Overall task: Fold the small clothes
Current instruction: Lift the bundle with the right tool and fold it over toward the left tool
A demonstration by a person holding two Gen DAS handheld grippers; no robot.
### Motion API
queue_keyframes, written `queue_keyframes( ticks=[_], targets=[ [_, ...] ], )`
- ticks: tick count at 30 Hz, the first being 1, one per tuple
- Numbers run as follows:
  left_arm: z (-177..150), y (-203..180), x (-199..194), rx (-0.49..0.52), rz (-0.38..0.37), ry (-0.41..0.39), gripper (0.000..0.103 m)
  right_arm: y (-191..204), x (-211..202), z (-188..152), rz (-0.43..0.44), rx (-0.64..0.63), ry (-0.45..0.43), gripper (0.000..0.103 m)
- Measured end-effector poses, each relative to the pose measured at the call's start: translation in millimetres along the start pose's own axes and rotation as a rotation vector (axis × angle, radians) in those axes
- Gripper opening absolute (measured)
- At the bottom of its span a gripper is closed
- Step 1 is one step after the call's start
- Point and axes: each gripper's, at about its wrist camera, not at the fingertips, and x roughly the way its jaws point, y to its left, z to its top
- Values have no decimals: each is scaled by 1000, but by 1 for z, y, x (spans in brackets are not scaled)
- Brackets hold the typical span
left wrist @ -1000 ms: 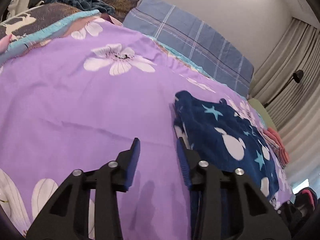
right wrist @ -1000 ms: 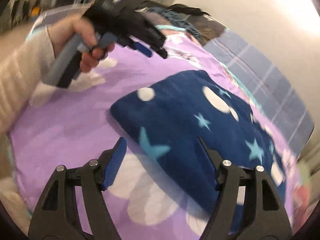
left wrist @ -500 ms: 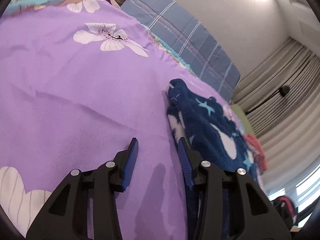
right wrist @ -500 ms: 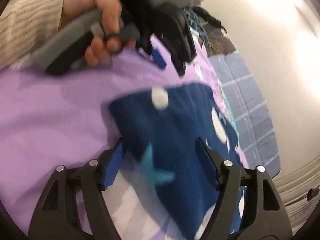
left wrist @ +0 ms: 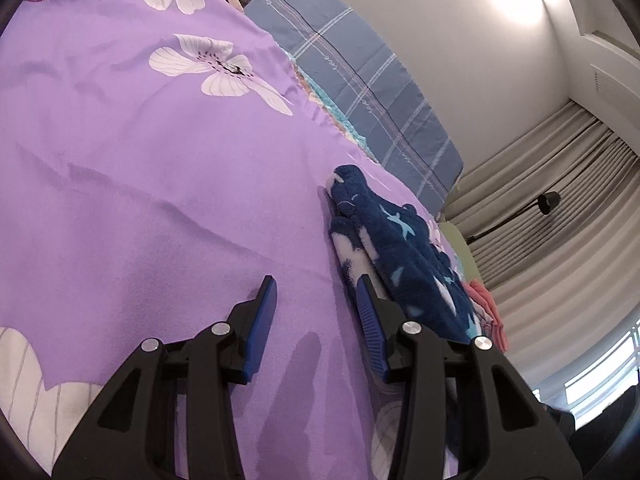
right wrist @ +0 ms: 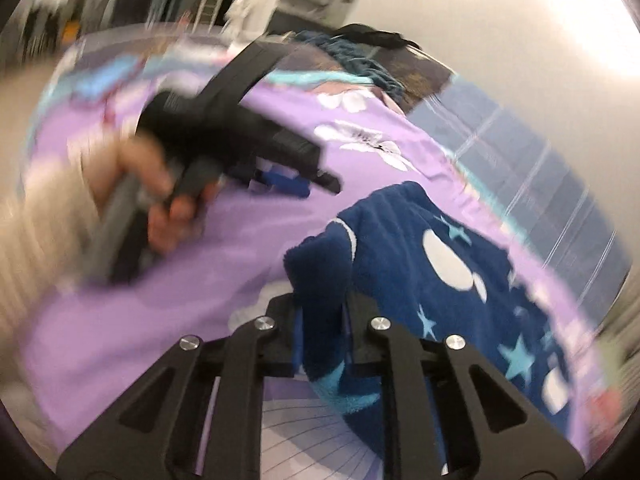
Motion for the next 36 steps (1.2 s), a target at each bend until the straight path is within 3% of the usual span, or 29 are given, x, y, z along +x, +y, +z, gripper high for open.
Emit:
queue_keyframes(
  ticks=[3,5,7,9,10,11,13,15,17,18,21,23,25,26,27,30,33,36],
  targets=[
    [3,0,10,-44,-91,54,43,-22,-17,3,55,139,-34,14],
    [6,-3,20,-98,-195,111,42,-28,-17,9,74,170,-32,14],
    [9,-7,29,-128,-235,144,42,-26,-20,10,75,169,-30,14],
    [13,-13,39,-124,-216,167,40,-22,-18,9,66,150,-26,14],
    [17,-16,47,-119,-192,179,32,-22,-15,11,64,143,-23,14],
    [18,-19,52,-113,-169,183,5,-19,-14,9,65,142,-20,14],
    [23,-26,55,-85,-123,164,4,-9,-15,6,69,140,-11,14],
    [27,-37,45,-14,-62,81,0,-4,-9,5,82,146,1,14],
    [29,-34,33,49,73,-10,0,11,3,0,96,104,32,13],
    [27,-21,31,28,92,-15,0,21,11,-4,94,68,55,13],
    [23,12,25,-116,43,-3,0,35,32,-18,77,16,91,15],
    [25,8,13,-95,2,-25,0,33,24,-15,84,17,70,22],
    [25,-3,6,-52,-35,-24,23,33,13,-14,80,-12,48,28],
    [25,-13,6,-33,-69,-12,44,33,8,-15,61,-34,40,34],
    [23,-21,6,-3,-89,-7,52,33,4,-17,41,-56,32,36],
    [12,-43,21,79,-89,58,56,32,-7,-26,-16,-110,32,41],
    [2,-52,47,116,-33,154,58,28,-12,-35,-61,-137,45,44],
    [6,-58,58,132,-22,176,58,20,-12,-42,-85,-130,57,50]
  ],
)
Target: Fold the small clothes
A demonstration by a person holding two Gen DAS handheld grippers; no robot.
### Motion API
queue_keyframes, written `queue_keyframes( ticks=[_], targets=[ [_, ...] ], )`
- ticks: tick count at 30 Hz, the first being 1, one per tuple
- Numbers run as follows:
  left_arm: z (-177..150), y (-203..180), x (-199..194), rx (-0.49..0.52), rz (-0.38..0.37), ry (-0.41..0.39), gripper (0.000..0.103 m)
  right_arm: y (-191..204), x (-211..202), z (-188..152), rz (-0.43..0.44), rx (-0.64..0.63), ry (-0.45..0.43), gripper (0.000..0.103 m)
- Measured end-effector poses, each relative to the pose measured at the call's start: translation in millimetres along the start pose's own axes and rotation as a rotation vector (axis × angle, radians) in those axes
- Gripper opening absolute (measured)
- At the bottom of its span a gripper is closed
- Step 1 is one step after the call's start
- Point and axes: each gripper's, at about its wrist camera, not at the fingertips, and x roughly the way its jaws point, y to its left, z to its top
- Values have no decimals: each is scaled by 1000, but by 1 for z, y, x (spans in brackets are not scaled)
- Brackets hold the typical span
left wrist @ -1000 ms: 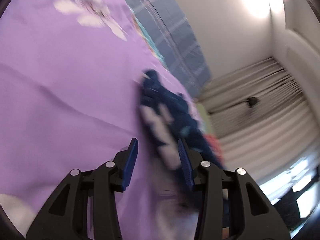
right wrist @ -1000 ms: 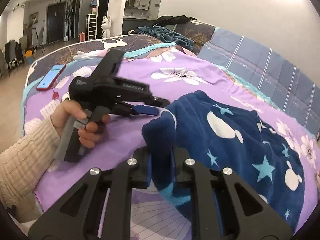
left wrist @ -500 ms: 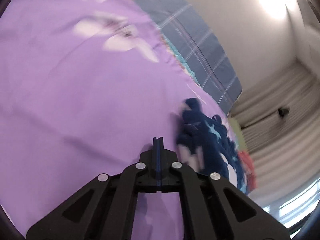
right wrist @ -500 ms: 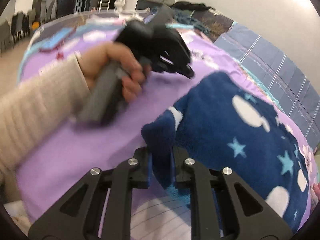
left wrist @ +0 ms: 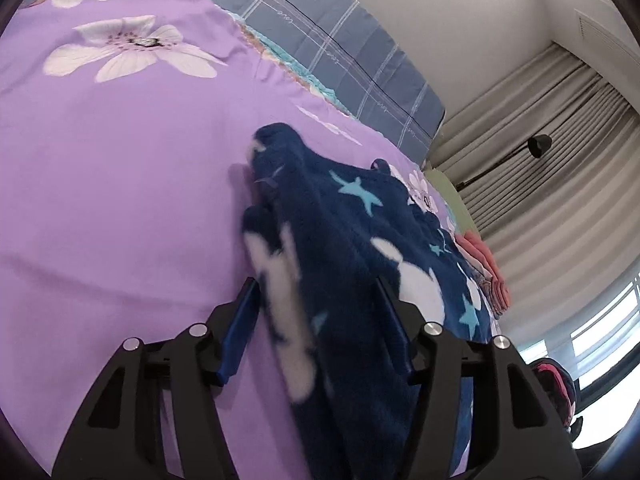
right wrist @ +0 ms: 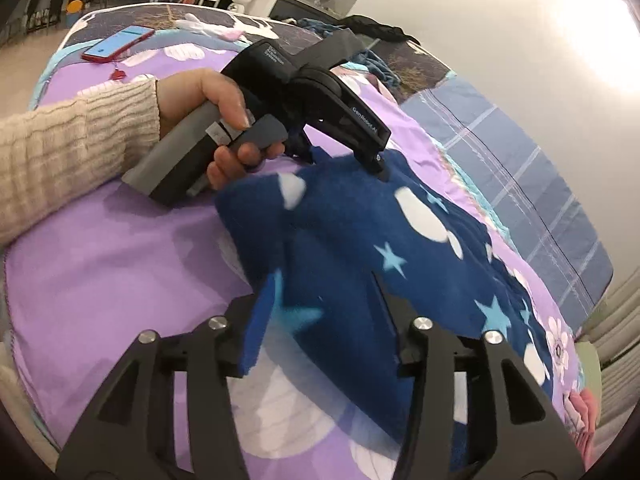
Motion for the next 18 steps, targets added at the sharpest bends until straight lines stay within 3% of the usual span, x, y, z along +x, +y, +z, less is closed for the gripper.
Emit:
queue_keyframes(
  ticks=[2,5,9,13,18],
  targets=[
    [7,0,8,-13,-9,27,58,2,6,-1,-2,-4,15,51],
    [16,-1,17,-5,1,52,48,17,8,1,6,-68,13,55],
    [5,5,16,38,-22,16,38,32,1,-8,-13,-184,-10,57],
    [4,5,15,25,-32,5,36,24,2,-11,14,-148,-9,57],
    [4,3,15,27,-37,-1,36,47,20,7,-40,-224,-64,57]
  ],
)
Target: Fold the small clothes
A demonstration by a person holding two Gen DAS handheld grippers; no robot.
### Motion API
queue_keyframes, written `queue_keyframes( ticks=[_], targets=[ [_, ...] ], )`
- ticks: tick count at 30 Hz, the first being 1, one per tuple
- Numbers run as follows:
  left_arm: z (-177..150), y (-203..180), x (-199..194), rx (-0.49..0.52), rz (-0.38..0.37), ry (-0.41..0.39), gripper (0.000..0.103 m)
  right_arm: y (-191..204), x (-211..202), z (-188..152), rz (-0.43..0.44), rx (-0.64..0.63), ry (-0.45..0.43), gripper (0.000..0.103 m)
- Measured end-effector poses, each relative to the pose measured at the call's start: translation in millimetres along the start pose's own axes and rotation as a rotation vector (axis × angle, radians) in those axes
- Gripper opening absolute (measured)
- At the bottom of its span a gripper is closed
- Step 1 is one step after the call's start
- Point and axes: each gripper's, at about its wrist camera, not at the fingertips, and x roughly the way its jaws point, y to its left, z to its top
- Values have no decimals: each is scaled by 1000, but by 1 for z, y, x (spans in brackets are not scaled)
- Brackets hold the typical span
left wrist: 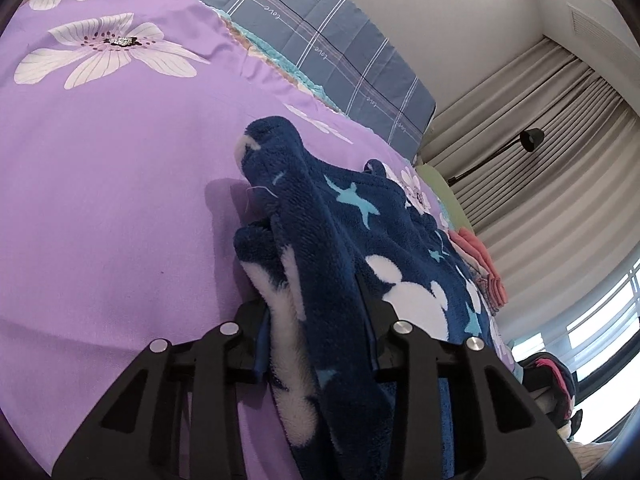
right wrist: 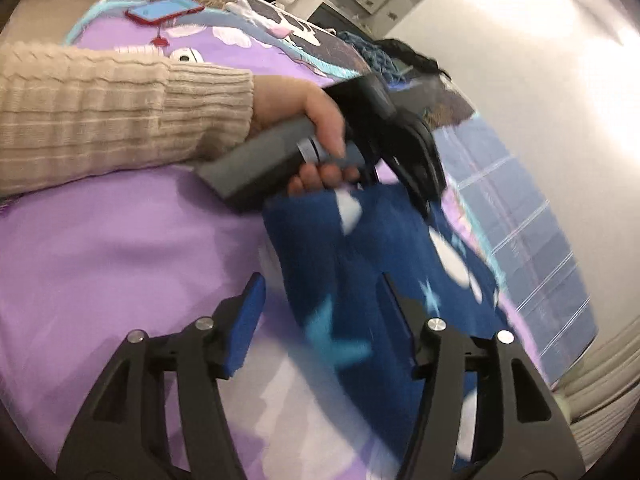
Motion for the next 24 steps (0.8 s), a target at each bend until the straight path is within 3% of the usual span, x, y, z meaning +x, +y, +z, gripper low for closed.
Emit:
queue_keyframes(
  ticks=[1,2,3,5,8,11,15,17,22,24],
  targets=[
    [0,0,-1,-2,-4,-1,36,2,6,4,-5,-6,1,55],
    [-1,1,0,-1,-4,-1,36,4,15,8,5,7,14,34],
    [0,1,-1,0,-3,-3,36,4,21,12,15,25,30,21],
    [-1,2,-2,1,-6,-11,33,6,26,19,9,42,43,14],
    [-1,5,-5,-16,-21,-19,26,7,19,23,2,49,30,14],
    [-1,3,-5,-6,-14,-24,25,9,20,20,-3,46,34,14],
    [-2,2,-5,-14,-15,-19,26,-3,0,12,30,64,-6,23],
    [-1,1,-4,-17,-13,-17,27,-17,-13,1,5,90,-1,27],
    [0,1,-3,-19,-5,-15,30,-49,-26,-27,22,223,49,16],
    [0,0,-3,-18,-2,-14,31,-59,-25,-32,57,294,57,16]
  ],
)
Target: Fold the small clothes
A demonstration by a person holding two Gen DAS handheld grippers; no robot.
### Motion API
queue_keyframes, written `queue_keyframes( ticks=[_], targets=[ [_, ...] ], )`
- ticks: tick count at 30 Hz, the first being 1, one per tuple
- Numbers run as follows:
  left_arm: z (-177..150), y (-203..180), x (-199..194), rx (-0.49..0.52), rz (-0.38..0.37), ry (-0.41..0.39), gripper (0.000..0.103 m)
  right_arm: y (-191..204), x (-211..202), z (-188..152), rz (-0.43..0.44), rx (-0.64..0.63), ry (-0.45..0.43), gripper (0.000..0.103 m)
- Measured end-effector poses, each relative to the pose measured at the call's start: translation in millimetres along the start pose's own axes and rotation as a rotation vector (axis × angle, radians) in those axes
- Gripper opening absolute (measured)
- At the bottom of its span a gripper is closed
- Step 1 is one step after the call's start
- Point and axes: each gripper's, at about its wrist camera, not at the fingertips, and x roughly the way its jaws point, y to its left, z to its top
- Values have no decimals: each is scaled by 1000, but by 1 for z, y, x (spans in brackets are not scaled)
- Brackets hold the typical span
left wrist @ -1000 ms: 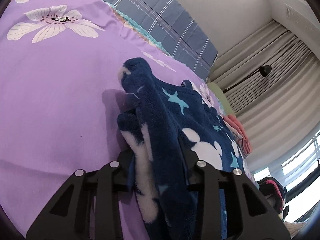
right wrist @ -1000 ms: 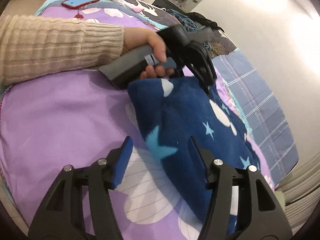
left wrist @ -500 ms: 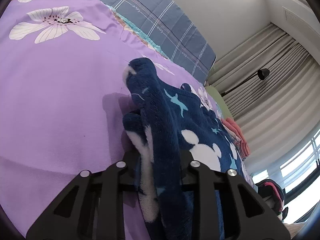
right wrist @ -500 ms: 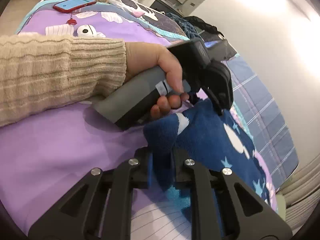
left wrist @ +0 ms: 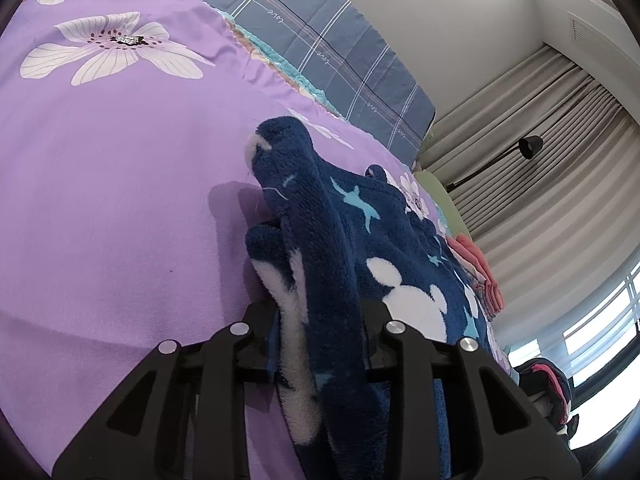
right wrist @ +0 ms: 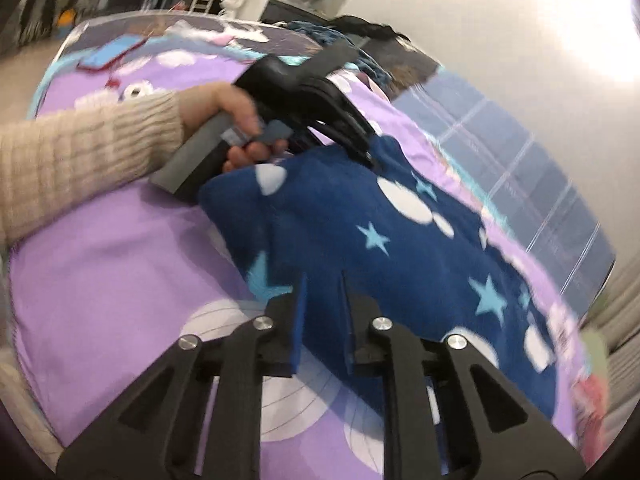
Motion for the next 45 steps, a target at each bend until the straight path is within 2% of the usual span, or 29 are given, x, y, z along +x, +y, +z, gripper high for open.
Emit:
queue_keyframes(
  ticks=[2,4,6,7,9,12,13,14,15,16,17,21,24,27,28,31,33,37,41,45],
  targets=[
    [0,0,1,0,1,0,32,0,5,1,32,20,11,16],
    [0,0,1,1,3,-1,32,9,7,0,12,-26,10,16],
    [0,0,1,1,3,1,32,13,10,-2,7,-42,23,11],
    [0,0,1,1,3,1,32,14,15,-3,28,-30,46,2],
    [0,0,0,2,4,0,32,14,21,-6,111,-19,74,0],
    [0,1,0,0,1,1,32,18,13,-9,210,-42,71,0],
    [0,1,1,0,2,1,32,16,9,-9,211,-30,60,5],
    [0,1,1,1,3,1,32,15,5,-7,201,-23,45,23],
    [0,1,1,1,3,1,32,15,2,-5,168,-26,25,35],
    [0,1,1,1,3,1,32,19,-3,-2,101,-53,-16,52],
    [0,1,1,0,3,1,32,26,-4,1,69,-86,-36,54],
    [0,1,0,-1,2,1,32,55,13,11,70,-171,-18,52],
    [0,1,0,-1,3,2,33,69,37,22,-62,-220,-3,52],
    [-1,2,1,-7,1,4,33,72,54,38,-159,-225,3,51],
    [0,2,1,-10,-1,6,33,73,61,42,-173,-225,11,47],
    [1,4,3,-32,-11,11,34,74,66,47,-179,-241,7,23],
    [4,5,5,-46,-1,15,35,72,62,50,-183,-230,-16,18],
    [8,-8,4,-32,23,10,26,41,45,56,-100,-74,-42,16],
    [21,-34,-5,-3,26,-18,24,4,20,60,-49,89,-104,16],
    [38,-86,-8,79,11,-36,24,-39,-10,60,-12,252,-187,16]
  ],
)
